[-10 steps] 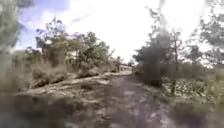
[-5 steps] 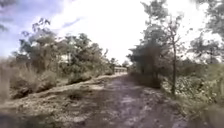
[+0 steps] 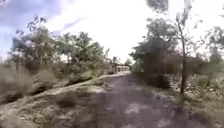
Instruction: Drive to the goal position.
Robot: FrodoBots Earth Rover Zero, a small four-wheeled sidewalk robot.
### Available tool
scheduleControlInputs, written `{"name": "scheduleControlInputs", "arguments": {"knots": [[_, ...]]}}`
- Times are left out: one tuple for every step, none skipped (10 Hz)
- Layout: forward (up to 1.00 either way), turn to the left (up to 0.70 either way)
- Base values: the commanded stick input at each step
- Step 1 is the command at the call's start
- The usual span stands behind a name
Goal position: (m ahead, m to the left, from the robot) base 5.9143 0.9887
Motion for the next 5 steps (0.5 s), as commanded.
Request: {"name": "scheduleControlInputs", "arguments": {"knots": [[1.0,0.0],[1.0,0.0],[1.0,0.0],[1.0,0.0],[1.0,0.0]]}}
